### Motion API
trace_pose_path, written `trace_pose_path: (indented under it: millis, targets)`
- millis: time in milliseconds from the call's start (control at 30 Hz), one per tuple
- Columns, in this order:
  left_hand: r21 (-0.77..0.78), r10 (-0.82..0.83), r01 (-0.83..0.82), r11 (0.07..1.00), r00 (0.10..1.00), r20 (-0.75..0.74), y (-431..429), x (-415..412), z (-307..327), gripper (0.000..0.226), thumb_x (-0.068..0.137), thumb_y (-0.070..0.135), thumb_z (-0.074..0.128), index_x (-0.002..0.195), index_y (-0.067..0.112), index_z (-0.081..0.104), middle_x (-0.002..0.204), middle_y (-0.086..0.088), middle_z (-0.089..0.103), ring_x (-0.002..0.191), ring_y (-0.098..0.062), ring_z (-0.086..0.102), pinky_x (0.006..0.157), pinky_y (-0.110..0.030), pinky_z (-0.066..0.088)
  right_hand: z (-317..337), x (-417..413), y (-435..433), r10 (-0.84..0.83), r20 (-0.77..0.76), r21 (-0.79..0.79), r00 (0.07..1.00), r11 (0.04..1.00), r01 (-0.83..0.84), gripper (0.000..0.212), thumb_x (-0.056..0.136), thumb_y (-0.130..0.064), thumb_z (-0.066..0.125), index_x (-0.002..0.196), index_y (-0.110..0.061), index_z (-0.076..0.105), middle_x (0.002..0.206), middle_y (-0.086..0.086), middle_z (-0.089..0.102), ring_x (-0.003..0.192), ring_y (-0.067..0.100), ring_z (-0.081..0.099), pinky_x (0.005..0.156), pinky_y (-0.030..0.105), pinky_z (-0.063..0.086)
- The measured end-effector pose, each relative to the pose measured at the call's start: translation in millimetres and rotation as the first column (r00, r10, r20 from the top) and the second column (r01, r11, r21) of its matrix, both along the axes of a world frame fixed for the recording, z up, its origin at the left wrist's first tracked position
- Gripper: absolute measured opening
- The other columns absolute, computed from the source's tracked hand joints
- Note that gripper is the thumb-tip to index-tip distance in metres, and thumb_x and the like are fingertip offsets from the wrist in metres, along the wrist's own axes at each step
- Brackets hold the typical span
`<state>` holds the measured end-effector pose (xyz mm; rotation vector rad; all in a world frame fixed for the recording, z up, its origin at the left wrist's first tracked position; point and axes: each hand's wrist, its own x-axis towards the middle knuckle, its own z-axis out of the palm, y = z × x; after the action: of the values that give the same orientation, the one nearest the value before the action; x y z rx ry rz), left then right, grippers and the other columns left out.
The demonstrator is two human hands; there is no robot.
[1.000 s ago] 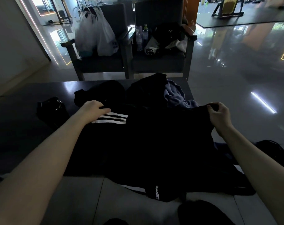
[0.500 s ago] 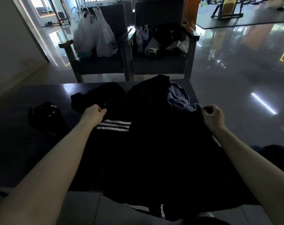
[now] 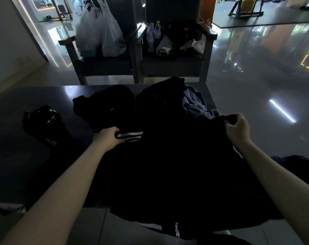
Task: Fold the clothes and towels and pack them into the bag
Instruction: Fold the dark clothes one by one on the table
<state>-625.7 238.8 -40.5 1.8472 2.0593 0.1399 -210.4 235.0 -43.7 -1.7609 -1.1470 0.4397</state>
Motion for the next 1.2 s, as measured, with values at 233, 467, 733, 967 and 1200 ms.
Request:
trace_pose_path:
  millis: [233, 467, 733, 967, 1200]
  targets:
    - [0.233, 0.050, -0.085, 0.969, 0.987, 0.152, 15.3, 7.0, 20.0, 0.039, 0.092, 0.033, 0.060, 0.059, 0.012, 0.053, 0.064, -0.005, 0.051, 0.073, -0.027, 0.057, 0.061, -0.030, 0.033, 7.2, 12.0, 2.8, -0.111, -0.001, 0.112, 0.994, 0.988, 0.110, 0.021, 0.090, -0.005, 0.053, 0.109, 0.002, 0.056, 0.107, 0.022, 0.061, 0.098, 0.030, 0.057, 0.064, 0.012, 0.029]
    - [0.463, 0.085, -0.308, 0.831, 0.893, 0.441, 45.6, 5.2, 57.3, 0.045, 0.093, 0.034, 0.057, 0.058, 0.010, 0.044, 0.058, -0.005, 0.043, 0.060, -0.018, 0.041, 0.062, -0.030, 0.030, 4.6, 10.6, 24.0, -0.126, 0.014, 0.134, 0.992, 0.983, 0.123, 0.023, 0.087, -0.002, 0.052, 0.110, 0.001, 0.056, 0.095, 0.012, 0.056, 0.087, 0.019, 0.049, 0.071, 0.018, 0.032]
    - [0.495, 0.192, -0.472, 0.730, 0.836, 0.515, 78.0, 9.1, 42.1, 0.025, 0.093, 0.020, 0.057, 0.111, 0.004, 0.064, 0.113, -0.009, 0.064, 0.107, -0.023, 0.058, 0.084, -0.022, 0.037, -5.9, 11.0, 45.7, -0.175, 0.002, 0.192, 0.984, 0.966, 0.172, 0.024, 0.087, -0.001, 0.051, 0.109, 0.002, 0.057, 0.102, 0.020, 0.061, 0.091, 0.026, 0.055, 0.069, 0.014, 0.031]
    - [0.352, 0.309, -0.495, 0.795, 0.828, 0.467, 92.7, 16.3, 22.4, 0.032, 0.095, 0.017, 0.054, 0.125, 0.006, 0.055, 0.124, -0.014, 0.060, 0.114, -0.027, 0.056, 0.087, -0.024, 0.039, -18.0, 11.0, 58.5, -0.147, 0.009, 0.067, 0.989, 0.987, 0.146, 0.025, 0.089, -0.011, 0.058, 0.111, 0.001, 0.058, 0.110, 0.020, 0.064, 0.102, 0.030, 0.059, 0.071, 0.016, 0.034]
    - [0.316, 0.097, -0.141, 0.938, 0.984, 0.151, 41.7, 31.1, 15.8, 0.054, 0.098, 0.031, 0.047, 0.146, 0.011, 0.032, 0.151, -0.011, 0.032, 0.134, -0.030, 0.037, 0.107, -0.039, 0.033, -12.9, 13.0, 27.4, -0.066, -0.039, -0.168, 0.997, 0.984, 0.058, 0.059, 0.093, -0.040, 0.054, 0.134, 0.001, 0.041, 0.128, 0.022, 0.053, 0.116, 0.034, 0.052, 0.086, 0.029, 0.039]
